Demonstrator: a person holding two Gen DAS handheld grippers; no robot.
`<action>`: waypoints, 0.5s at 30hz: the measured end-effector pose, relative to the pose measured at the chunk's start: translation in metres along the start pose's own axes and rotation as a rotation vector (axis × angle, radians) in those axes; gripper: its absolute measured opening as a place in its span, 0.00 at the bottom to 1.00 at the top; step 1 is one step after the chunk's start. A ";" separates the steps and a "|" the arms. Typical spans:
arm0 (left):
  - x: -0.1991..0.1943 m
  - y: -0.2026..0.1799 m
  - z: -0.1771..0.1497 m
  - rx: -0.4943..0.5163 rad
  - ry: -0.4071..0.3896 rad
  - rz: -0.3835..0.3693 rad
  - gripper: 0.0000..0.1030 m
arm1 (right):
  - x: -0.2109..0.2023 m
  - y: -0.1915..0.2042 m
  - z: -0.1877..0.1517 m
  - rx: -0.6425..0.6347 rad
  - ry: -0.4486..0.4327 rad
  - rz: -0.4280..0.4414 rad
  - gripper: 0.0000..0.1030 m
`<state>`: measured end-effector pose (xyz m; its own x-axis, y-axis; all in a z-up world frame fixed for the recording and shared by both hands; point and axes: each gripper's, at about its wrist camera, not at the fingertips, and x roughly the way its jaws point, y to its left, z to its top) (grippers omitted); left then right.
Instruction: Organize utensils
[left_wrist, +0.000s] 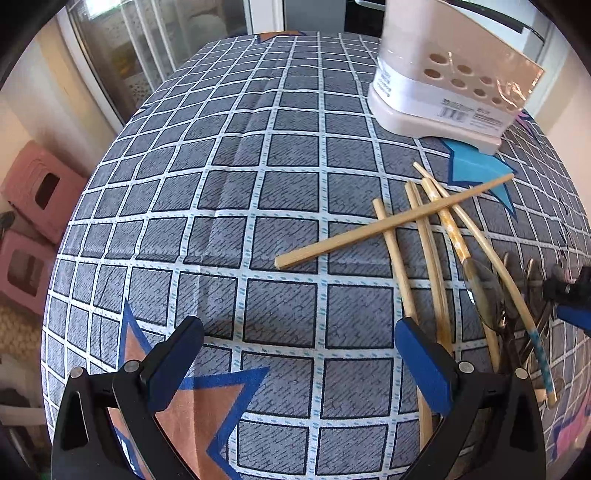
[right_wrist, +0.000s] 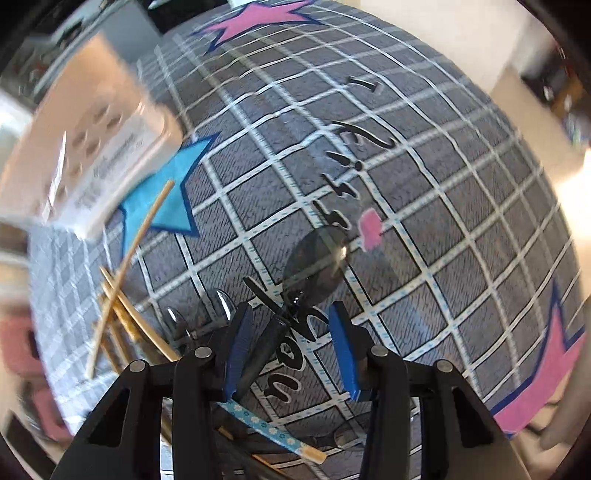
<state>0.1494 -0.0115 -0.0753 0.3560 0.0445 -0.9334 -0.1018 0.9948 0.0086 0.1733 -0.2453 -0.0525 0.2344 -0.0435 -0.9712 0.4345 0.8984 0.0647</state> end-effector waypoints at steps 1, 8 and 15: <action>0.002 0.000 0.001 0.001 0.003 0.002 1.00 | 0.000 0.004 -0.001 -0.034 -0.007 -0.029 0.36; 0.003 -0.003 0.012 0.020 0.030 -0.008 1.00 | -0.004 -0.007 -0.001 -0.109 -0.020 0.022 0.12; 0.009 -0.029 0.034 0.083 0.089 -0.018 0.92 | -0.015 -0.056 -0.022 -0.094 -0.038 0.220 0.12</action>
<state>0.1871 -0.0369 -0.0717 0.2725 0.0222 -0.9619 -0.0180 0.9997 0.0179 0.1265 -0.2855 -0.0467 0.3481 0.1424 -0.9266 0.2874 0.9246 0.2501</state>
